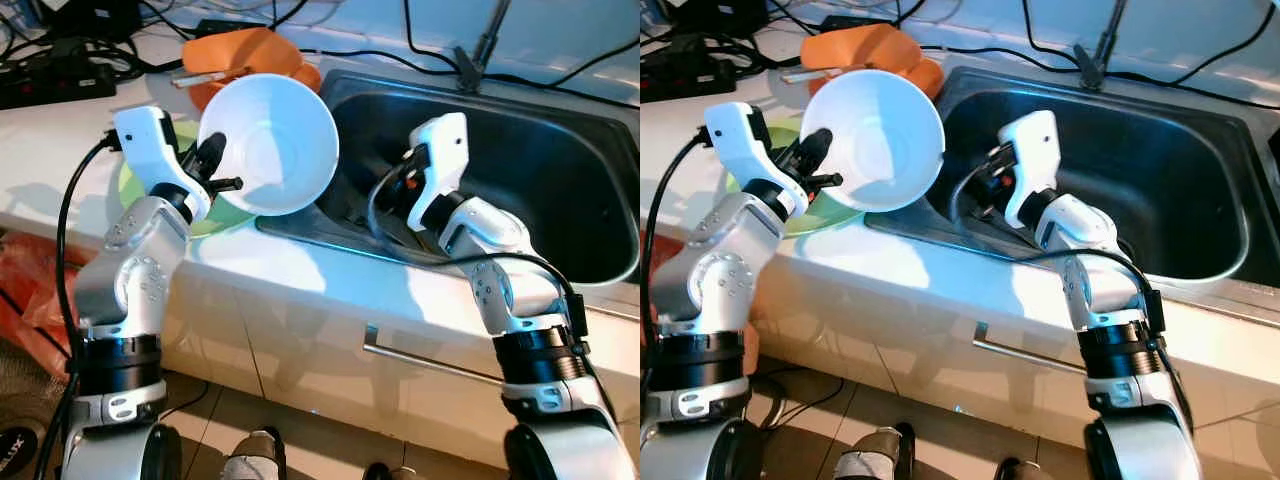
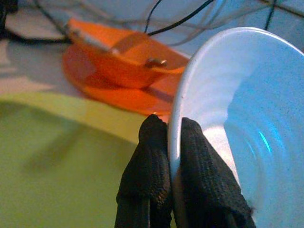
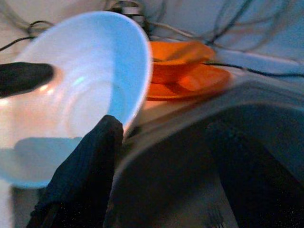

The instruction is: Kitchen organization

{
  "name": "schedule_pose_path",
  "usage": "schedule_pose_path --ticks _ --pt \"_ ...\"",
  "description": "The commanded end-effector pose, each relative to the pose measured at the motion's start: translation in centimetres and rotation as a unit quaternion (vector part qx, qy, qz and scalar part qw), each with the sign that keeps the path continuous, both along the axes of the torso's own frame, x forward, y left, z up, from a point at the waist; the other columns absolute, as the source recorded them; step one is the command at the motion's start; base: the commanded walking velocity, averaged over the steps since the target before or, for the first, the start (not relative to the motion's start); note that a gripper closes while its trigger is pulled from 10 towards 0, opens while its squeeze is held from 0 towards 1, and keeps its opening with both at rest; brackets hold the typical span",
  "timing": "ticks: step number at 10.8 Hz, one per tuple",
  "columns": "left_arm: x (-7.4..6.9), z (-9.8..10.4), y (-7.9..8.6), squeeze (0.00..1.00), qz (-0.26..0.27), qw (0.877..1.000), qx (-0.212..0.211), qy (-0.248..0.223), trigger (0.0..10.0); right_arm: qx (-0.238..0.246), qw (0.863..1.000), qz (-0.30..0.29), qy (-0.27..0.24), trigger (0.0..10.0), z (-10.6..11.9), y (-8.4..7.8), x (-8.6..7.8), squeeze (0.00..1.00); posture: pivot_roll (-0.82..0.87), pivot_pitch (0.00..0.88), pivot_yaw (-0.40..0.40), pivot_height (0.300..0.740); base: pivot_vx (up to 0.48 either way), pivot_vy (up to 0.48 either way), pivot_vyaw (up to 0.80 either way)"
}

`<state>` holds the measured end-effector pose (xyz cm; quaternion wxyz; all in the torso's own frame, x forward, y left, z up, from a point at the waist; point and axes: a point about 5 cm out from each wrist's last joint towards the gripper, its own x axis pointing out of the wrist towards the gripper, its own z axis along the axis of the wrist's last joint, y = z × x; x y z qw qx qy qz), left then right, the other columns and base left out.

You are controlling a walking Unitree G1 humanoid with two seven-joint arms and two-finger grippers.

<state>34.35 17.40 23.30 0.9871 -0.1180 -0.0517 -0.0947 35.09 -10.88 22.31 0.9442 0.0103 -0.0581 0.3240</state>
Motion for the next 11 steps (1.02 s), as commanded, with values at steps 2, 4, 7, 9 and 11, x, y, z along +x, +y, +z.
schedule_pose_path --ticks 2,4,7,9,11 --pt "-0.2 0.7 -1.0 0.0 -0.013 0.999 0.027 -0.038 0.0 0.018 1.0 -0.015 0.018 10.0 0.4 -0.2 0.5 0.0 0.21 0.12 0.01 0.74 0.0 0.0 0.0" --pt "-0.1 1.4 -2.3 0.0 -0.034 0.995 0.061 -0.072 0.0 0.032 0.999 -0.012 0.034 10.0 0.4 0.2 0.6 0.0 0.21 0.122 0.008 0.74 0.0 0.0 0.0" --pt "-0.4 2.7 -4.1 0.0 -0.068 0.988 0.063 -0.123 0.0 0.045 0.997 -0.003 0.068 10.0 -0.2 0.5 0.7 0.0 0.21 0.128 0.01 0.74 0.0 0.0 0.0" --pt "-0.8 3.2 -4.8 0.0 -0.081 0.983 0.067 -0.15 0.0 0.103 0.987 -0.021 0.122 0.0 -0.7 0.1 1.1 0.0 0.21 0.132 0.01 0.74 0.0 0.0 0.0" --pt "-0.9 3.2 -4.9 0.0 -0.087 0.981 0.073 -0.158 0.0 0.13 0.98 -0.039 0.148 0.0 -1.0 -0.5 1.5 0.0 0.21 0.135 0.011 0.74 0.0 0.0 0.0"
